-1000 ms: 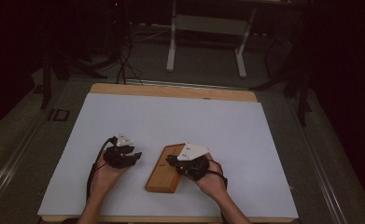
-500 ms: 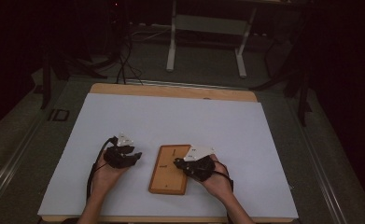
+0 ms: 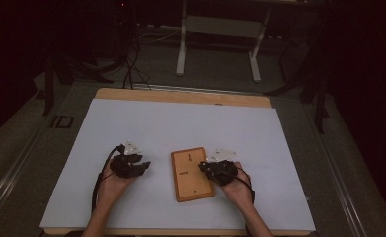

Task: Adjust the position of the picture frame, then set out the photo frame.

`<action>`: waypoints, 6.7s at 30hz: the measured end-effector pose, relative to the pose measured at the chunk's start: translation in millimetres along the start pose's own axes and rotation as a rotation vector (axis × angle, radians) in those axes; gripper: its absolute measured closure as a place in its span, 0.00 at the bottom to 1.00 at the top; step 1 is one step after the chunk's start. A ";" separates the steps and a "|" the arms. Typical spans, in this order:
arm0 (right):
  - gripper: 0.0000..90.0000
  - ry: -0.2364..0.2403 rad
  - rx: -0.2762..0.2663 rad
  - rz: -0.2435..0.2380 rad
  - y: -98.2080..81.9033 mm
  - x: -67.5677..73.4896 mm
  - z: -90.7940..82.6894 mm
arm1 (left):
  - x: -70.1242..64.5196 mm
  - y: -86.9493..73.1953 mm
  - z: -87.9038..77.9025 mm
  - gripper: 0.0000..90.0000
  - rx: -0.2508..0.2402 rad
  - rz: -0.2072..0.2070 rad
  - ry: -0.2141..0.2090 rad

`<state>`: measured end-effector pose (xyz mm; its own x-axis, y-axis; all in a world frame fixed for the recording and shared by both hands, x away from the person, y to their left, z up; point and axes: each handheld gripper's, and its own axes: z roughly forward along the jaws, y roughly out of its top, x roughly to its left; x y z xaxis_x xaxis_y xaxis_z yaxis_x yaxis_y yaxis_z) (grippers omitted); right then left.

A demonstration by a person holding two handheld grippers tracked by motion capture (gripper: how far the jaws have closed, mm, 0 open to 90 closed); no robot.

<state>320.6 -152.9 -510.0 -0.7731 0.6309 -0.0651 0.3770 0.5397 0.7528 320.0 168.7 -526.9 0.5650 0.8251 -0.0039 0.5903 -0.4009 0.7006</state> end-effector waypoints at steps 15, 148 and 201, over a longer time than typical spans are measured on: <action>0.93 -0.132 0.024 0.162 -3.0 -10.4 7.1 | -1.7 0.3 1.7 0.63 0.013 0.004 0.001; 0.64 0.118 -0.061 -0.024 15.3 -8.6 14.6 | -28.2 1.9 4.1 0.78 -0.003 0.057 -0.137; 0.59 0.045 -0.042 0.032 -18.8 -22.2 -23.1 | -49.8 33.7 17.6 0.68 -0.106 0.097 -0.264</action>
<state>318.9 -189.9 -507.6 -0.7836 0.6211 -0.0116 0.3809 0.4952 0.7808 321.9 107.1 -515.6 0.7545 0.6471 -0.1093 0.4708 -0.4177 0.7771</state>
